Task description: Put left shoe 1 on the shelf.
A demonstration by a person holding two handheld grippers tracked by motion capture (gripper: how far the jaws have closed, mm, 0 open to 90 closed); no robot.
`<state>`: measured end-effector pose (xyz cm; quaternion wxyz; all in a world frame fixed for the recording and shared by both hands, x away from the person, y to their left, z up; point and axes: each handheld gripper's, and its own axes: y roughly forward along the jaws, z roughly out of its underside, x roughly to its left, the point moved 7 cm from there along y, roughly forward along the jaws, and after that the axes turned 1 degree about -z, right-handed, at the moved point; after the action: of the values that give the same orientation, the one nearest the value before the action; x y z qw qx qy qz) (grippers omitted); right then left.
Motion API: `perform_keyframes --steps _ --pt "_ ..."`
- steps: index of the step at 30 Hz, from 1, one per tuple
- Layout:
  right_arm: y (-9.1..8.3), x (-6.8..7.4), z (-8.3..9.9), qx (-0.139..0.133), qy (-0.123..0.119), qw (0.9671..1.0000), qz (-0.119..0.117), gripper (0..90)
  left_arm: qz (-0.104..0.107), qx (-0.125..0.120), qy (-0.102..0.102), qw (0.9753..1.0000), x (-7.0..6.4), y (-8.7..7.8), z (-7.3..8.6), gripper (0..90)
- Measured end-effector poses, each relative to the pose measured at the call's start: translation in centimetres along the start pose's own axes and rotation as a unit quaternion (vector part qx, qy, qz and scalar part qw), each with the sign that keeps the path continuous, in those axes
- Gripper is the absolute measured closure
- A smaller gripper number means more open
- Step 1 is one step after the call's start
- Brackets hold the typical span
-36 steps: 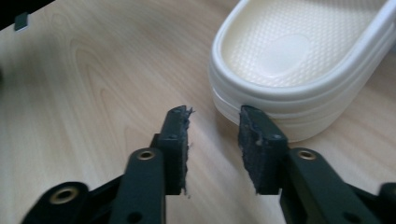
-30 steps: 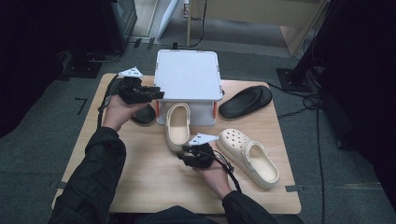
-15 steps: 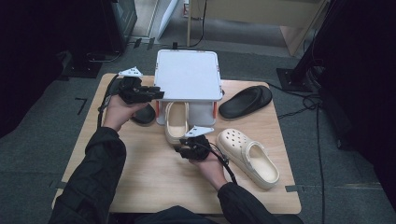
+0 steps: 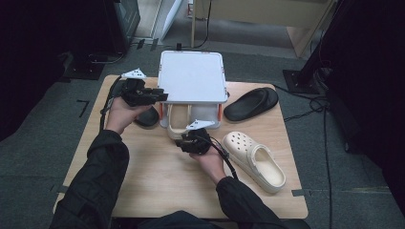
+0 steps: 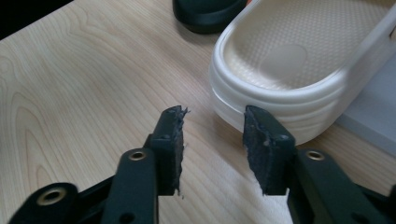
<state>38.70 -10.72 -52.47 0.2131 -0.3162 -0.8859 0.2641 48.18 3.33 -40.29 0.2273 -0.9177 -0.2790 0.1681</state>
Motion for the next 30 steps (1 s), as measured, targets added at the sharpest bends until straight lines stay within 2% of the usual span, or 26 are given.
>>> perform_keyframes --steps 6,8,11,19,24,30 --pt "0.6 -0.7 -0.6 0.001 -0.009 0.9997 0.022 58.7 -0.001 0.0 0.001 1.0 0.0 0.0 0.0 64.2" --pt "0.8 -0.8 -0.9 -0.004 -0.005 0.9999 0.014 58.3 -0.001 0.001 0.0 1.0 0.0 0.0 0.0 64.2" --pt "1.1 -1.0 -1.3 -0.004 -0.008 0.9998 0.019 58.0 -0.001 0.002 0.0 1.0 0.0 0.0 0.0 64.2" --pt "2.0 -1.5 -2.1 -0.007 0.007 0.9999 0.011 57.5 0.0 -0.002 -0.006 1.0 0.0 0.0 0.0 64.2" --pt "2.5 -1.8 -2.3 -0.012 0.007 0.9999 0.007 56.9 0.002 -0.004 -0.009 1.0 0.0 0.0 0.0 64.2" --pt "2.4 -1.8 -2.5 -0.008 0.012 0.9999 0.0 56.4 0.001 -0.004 -0.005 1.0 0.0 -0.1 0.1 64.1"
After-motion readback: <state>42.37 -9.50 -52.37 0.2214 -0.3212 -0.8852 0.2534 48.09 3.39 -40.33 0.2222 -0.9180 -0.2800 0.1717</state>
